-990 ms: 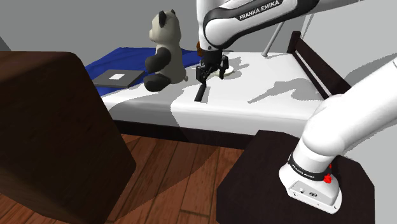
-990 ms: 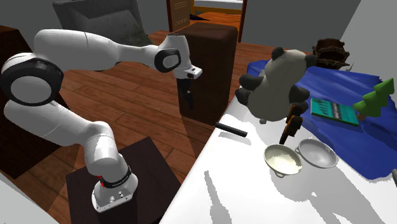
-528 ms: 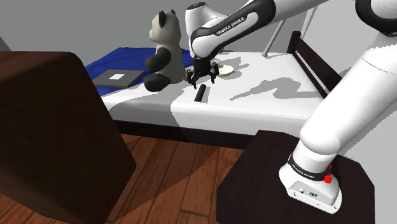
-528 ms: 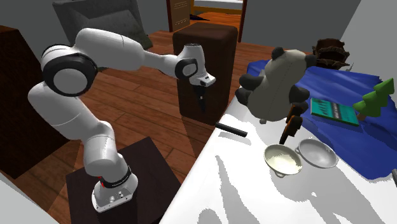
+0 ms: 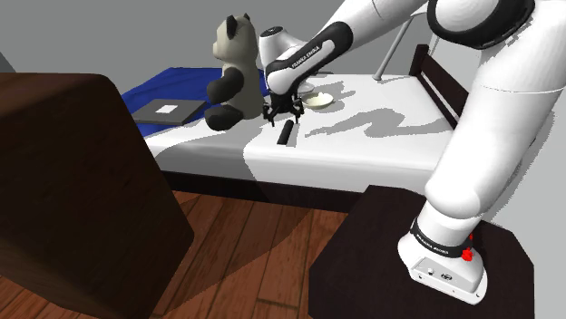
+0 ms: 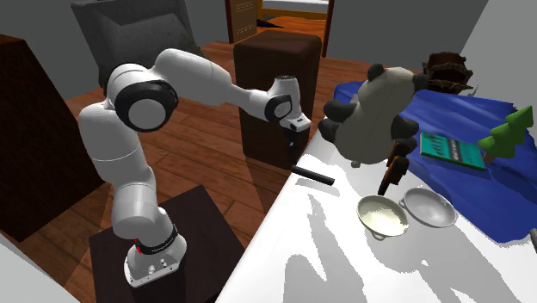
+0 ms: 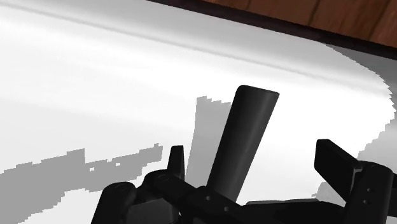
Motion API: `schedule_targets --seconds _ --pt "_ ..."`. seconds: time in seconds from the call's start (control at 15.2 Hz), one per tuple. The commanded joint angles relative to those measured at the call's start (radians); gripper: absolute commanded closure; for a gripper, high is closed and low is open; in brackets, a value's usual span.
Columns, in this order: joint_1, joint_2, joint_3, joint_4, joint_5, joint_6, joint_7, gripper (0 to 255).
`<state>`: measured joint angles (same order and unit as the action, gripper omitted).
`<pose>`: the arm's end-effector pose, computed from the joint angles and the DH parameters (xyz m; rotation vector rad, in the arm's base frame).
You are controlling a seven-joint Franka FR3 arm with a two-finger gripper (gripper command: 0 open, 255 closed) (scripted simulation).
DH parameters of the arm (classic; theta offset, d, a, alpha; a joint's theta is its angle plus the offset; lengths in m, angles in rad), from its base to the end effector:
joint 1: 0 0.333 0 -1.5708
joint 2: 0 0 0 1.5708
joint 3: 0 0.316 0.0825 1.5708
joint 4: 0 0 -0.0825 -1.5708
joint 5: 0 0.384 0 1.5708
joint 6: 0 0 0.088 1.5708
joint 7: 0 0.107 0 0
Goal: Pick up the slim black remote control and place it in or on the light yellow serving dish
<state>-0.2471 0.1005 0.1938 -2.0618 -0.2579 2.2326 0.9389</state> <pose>0.5730 -0.0401 0.3947 2.7319 -1.2238 0.2212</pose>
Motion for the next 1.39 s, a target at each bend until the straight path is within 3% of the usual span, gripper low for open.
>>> schedule_targets --seconds 0.0,0.4,0.86,1.32 --pt "-0.006 0.069 -0.016 0.053 -0.025 0.016 0.068 0" --pt "-0.013 0.234 -0.070 0.196 -0.063 0.044 0.216 0" --pt "-0.016 0.299 -0.085 0.186 -0.086 0.118 0.230 0" --pt "-0.016 0.299 -0.085 0.186 -0.086 0.118 0.230 0"
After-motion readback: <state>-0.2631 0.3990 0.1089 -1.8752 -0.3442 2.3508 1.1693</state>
